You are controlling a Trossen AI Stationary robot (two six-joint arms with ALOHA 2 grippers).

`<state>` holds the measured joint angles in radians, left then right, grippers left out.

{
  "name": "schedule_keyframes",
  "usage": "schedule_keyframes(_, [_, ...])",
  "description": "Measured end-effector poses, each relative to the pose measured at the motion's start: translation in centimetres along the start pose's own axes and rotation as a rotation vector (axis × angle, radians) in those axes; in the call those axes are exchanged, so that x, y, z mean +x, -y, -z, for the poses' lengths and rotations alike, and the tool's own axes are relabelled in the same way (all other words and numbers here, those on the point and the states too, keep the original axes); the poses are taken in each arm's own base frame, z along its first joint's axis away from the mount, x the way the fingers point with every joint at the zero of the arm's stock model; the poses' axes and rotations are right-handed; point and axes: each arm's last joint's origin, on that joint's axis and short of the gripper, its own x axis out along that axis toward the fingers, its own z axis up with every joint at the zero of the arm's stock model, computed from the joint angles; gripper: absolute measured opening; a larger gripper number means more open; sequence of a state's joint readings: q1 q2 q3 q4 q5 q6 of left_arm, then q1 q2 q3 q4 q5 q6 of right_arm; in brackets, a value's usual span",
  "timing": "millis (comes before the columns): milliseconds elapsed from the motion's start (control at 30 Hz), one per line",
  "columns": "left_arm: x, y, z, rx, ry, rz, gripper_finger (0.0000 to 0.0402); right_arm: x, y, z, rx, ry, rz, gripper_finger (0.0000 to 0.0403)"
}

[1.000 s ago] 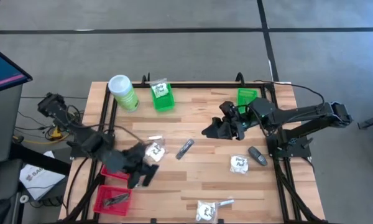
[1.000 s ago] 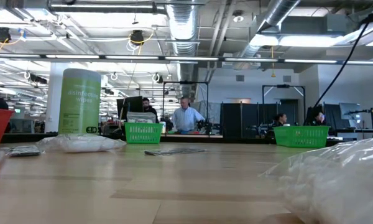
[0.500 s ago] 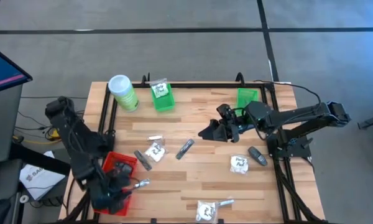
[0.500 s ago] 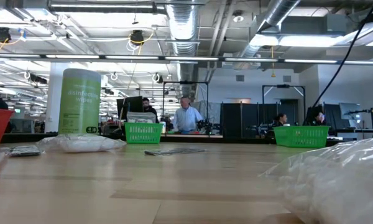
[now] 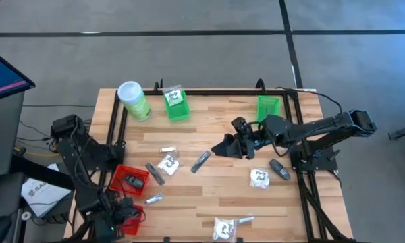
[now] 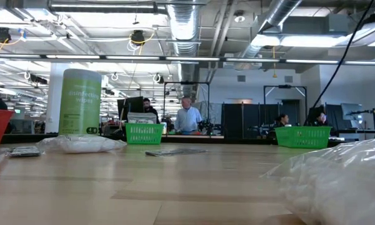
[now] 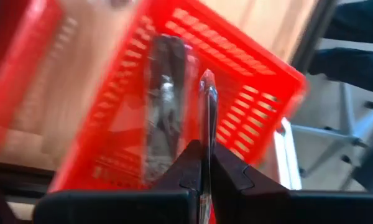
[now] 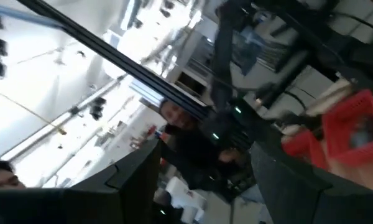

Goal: Pick & Place Travel size toiletries
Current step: Put the black comb into the bottom red basket

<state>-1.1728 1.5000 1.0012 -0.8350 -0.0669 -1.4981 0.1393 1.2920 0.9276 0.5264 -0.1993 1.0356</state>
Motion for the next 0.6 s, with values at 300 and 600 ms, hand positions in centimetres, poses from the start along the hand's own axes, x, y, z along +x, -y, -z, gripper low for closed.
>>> schedule_keyframes(300, [0.1, -0.2, -0.1, 0.060, 0.038, -0.025, 0.0005, 1.2, 0.4, 0.8, 0.009, 0.008, -0.056, 0.0242])
schedule_keyframes(600, [1.5, -1.8, 0.1, 0.087, -0.039, -0.091, 0.0020, 1.7, 1.2, 1.2, 0.027, -0.010, -0.041, 0.0241])
